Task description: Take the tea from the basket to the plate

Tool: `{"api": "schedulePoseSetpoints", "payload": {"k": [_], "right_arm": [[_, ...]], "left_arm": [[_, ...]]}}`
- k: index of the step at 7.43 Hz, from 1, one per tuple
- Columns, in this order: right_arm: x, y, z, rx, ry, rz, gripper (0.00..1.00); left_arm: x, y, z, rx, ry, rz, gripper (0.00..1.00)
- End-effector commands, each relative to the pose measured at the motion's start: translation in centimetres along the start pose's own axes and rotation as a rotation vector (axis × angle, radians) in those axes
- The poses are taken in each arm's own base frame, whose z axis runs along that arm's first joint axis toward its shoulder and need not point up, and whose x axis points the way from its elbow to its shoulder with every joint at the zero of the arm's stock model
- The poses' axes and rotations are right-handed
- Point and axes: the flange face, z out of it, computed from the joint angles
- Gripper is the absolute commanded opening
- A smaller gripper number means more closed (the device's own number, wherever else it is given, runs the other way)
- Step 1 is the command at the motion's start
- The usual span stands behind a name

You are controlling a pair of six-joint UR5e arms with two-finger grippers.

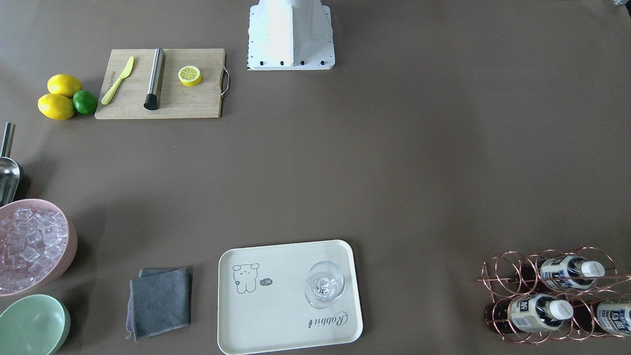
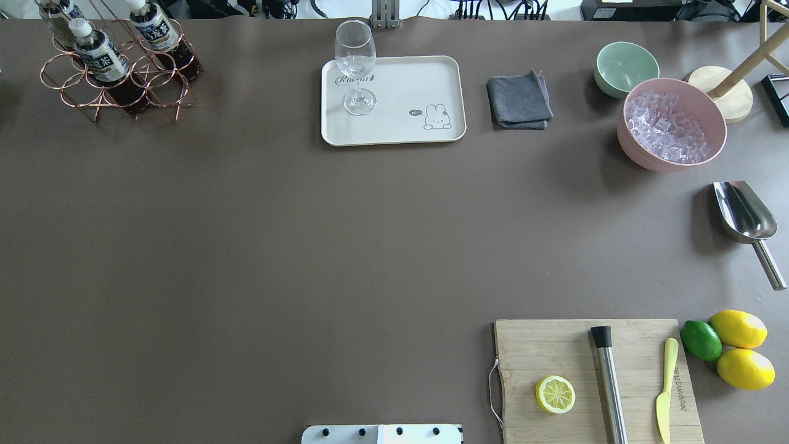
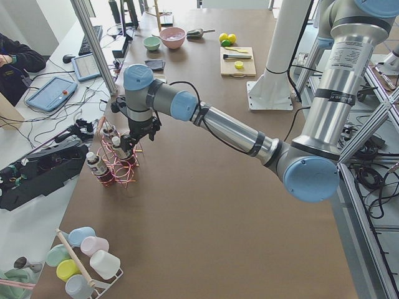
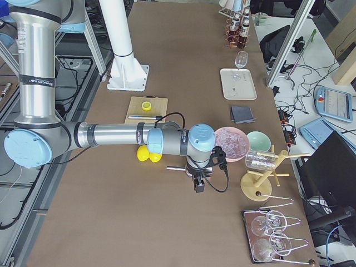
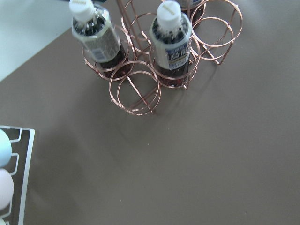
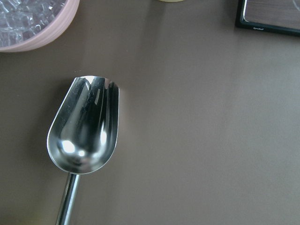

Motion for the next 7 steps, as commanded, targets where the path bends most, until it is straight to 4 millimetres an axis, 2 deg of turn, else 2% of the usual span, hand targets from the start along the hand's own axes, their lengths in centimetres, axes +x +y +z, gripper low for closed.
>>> {"api": "schedulePoseSetpoints", "payload": {"k": [1,3,4,5,6,7], "right_arm": [[0.0,0.4,-0.2,0.008,0.003,0.033,1.0],[0.1,0.7,0.1,0.0,0.001,0.036,1.0],[0.0,0.8,0.0,0.001,-0.004,0.038,1.0],[0.1,0.6,0.3,-0.008,0.002,0.039,1.0],[0.1,1.1,0.1,-0.002,-0.003,0.044,1.0],[0.3,1.3,0.5,-0.012,-0.006,0.051,1.0]], "left_arm": [[-0.2,-7.0,-2.2,0.042,-0.02,0.189,0.98],[0.8,-10.3,-4.2,0.073,-0.064,0.299,0.98],[3.0,-11.9,-2.1,0.058,-0.034,0.349,0.98],[2.7,-14.7,-1.6,0.047,-0.033,0.414,0.98],[1.0,-16.4,-0.6,0.02,-0.042,0.509,0.98],[0.5,-18.0,-0.7,0.024,-0.056,0.541,0.98]]}}
